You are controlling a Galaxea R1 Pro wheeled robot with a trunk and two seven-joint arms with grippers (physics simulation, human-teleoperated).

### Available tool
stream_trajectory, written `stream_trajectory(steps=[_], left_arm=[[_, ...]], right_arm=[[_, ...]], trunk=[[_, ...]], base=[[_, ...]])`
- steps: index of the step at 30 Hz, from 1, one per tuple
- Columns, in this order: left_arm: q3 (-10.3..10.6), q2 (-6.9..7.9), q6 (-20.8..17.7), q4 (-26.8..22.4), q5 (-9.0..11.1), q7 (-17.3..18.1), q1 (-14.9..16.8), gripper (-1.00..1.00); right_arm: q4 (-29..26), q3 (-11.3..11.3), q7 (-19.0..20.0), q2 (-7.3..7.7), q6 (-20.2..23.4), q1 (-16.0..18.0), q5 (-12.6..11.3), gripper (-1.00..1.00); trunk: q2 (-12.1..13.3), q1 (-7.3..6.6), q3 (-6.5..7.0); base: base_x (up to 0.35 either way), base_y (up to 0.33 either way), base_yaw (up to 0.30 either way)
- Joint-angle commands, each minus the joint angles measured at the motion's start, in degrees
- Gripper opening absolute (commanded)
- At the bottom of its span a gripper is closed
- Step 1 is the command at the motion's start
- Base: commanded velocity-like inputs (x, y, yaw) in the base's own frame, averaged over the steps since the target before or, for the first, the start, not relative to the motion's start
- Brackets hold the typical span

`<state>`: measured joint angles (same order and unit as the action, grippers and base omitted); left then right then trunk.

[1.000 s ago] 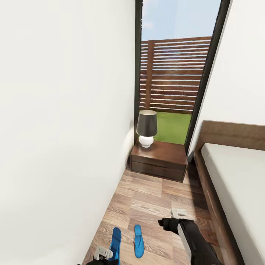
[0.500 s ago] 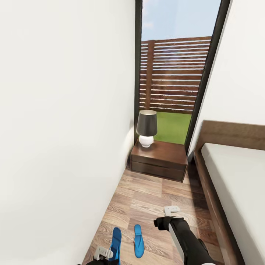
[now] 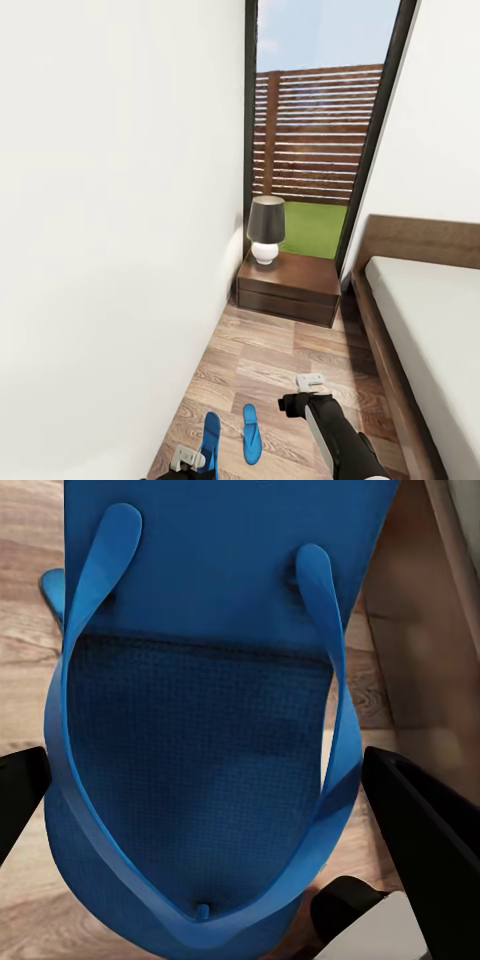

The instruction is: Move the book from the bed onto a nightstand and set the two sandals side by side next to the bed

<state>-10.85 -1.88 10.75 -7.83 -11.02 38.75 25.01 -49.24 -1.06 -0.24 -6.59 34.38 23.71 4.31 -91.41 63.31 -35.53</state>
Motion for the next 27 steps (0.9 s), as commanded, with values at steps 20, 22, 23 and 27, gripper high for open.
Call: stream_trajectory(steps=[20,22,23,27], left_arm=[[-0.5,-0.06,0.3,0.0,-0.6,0.1,0.0,-1.0],[-0.5,-0.06,0.3,0.0,-0.6,0.1,0.0,-1.0],[-0.5,-0.06,0.3,0.0,-0.6,0.1,0.0,-1.0],[-0.5,-0.06,0.3,0.0,-0.6,0.1,0.0,-1.0]], right_arm=[[-0.1,-0.1,0.0,0.0,0.3,0.0,0.4,1.0],[-0.1,-0.1,0.0,0.0,0.3,0.0,0.4,1.0],[-0.1,-0.1,0.0,0.0,0.3,0.0,0.4,1.0],[-0.1,-0.1,0.0,0.0,0.3,0.0,0.4,1.0]], trunk=[[-8.1,4.39,-3.65],[-8.9,4.83,-4.01],[-9.3,5.05,-4.19],[-10.9,5.93,-4.91]], base=[[0.0,0.0,0.0],[0.0,0.0,0.0],[0.0,0.0,0.0],[0.0,0.0,0.0]])
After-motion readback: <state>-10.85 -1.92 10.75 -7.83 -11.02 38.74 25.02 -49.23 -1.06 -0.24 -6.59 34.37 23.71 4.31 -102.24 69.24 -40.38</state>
